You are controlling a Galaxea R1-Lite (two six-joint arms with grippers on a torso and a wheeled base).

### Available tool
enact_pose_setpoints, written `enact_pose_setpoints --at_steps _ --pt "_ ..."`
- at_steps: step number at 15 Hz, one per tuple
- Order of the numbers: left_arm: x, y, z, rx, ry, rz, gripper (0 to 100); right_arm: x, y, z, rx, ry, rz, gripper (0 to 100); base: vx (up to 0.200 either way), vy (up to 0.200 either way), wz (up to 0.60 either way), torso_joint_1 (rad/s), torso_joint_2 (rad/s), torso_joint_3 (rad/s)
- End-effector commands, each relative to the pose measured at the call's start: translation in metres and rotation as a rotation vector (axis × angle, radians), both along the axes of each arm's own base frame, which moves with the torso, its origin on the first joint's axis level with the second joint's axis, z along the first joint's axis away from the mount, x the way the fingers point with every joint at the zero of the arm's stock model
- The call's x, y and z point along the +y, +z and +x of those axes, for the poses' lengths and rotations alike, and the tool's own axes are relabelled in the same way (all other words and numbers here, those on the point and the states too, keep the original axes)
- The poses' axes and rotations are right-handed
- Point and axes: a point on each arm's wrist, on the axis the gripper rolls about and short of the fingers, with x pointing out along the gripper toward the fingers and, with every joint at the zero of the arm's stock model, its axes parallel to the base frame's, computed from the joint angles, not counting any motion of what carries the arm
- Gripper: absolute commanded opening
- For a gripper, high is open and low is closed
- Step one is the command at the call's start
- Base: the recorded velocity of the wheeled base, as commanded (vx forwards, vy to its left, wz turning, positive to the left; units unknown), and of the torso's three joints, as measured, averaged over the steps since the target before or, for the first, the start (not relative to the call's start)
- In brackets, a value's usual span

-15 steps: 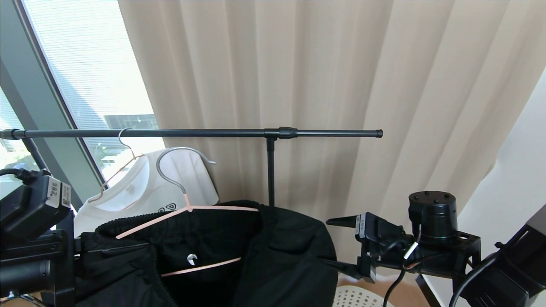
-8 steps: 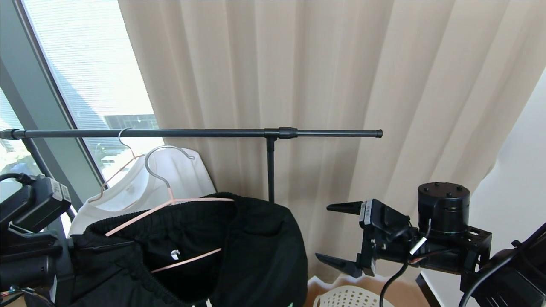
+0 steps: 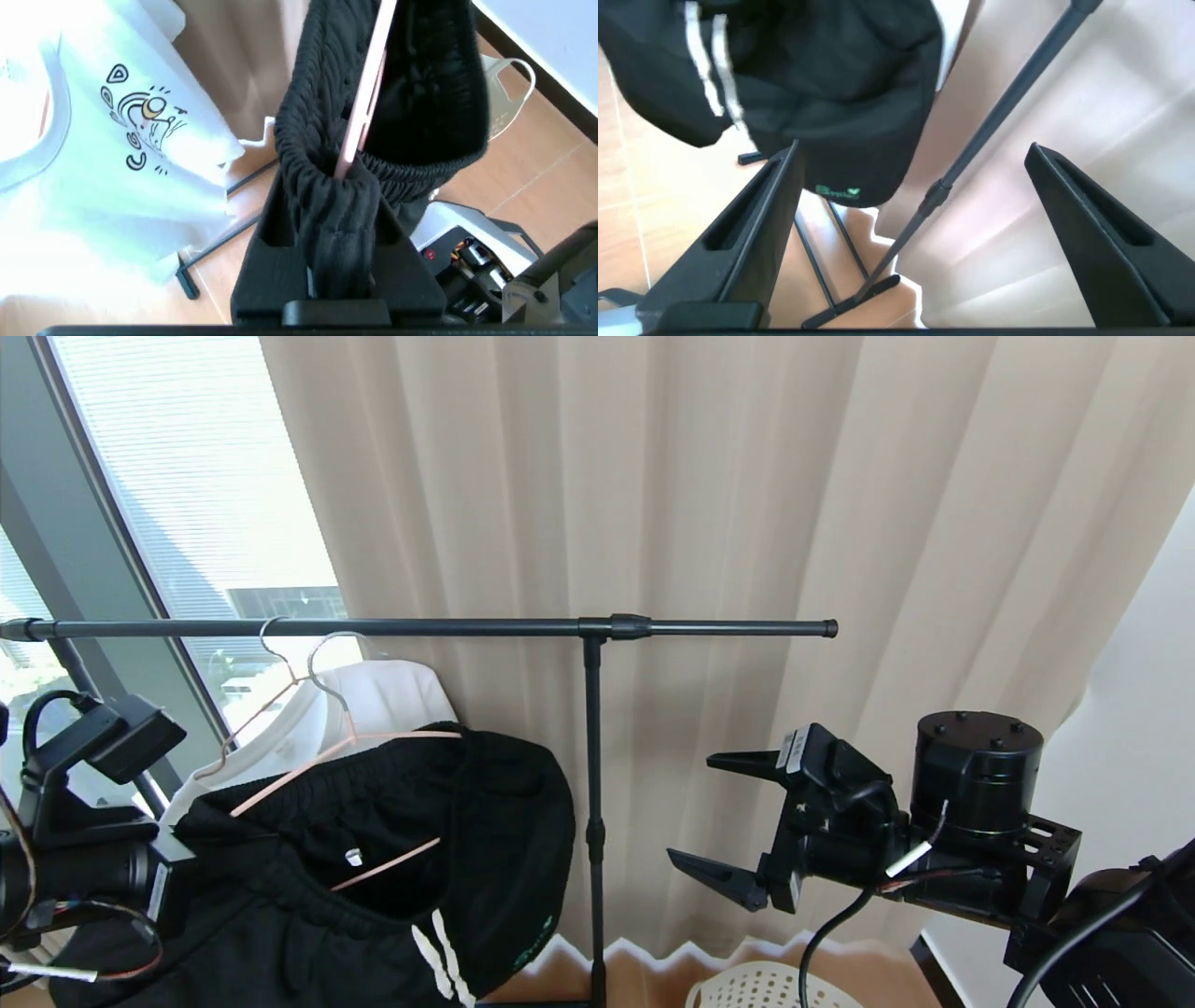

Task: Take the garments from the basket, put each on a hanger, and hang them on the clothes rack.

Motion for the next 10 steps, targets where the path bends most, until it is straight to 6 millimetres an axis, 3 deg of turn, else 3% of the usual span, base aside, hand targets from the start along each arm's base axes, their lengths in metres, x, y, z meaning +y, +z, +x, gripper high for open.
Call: enact_pose_setpoints --at_steps 1,5,6,10 --pt "-0.002 0.000 0.023 0.043 0.034 -0.020 0 0.001 0.000 0.000 -0.002 0.002 0.000 100 0.000 0.000 0.00 0.000 0.00 0.000" --pt "-0.015 0.010 0.060 0.064 0.109 -0.048 0 0.001 -0.001 0.000 0.002 0.002 -0.001 100 0.000 0.000 0.00 0.000 0.00 0.000" --pt "-0.016 0.010 0.061 0.066 0.109 -0.048 0 0.001 -0.001 0.000 0.002 0.002 -0.001 100 0.000 0.000 0.00 0.000 0.00 0.000" --pt "-0.028 0.000 0.113 0.118 0.155 -0.064 0 0.001 -0.001 0.000 0.001 0.002 -0.001 100 0.000 0.000 0.00 0.000 0.00 0.000"
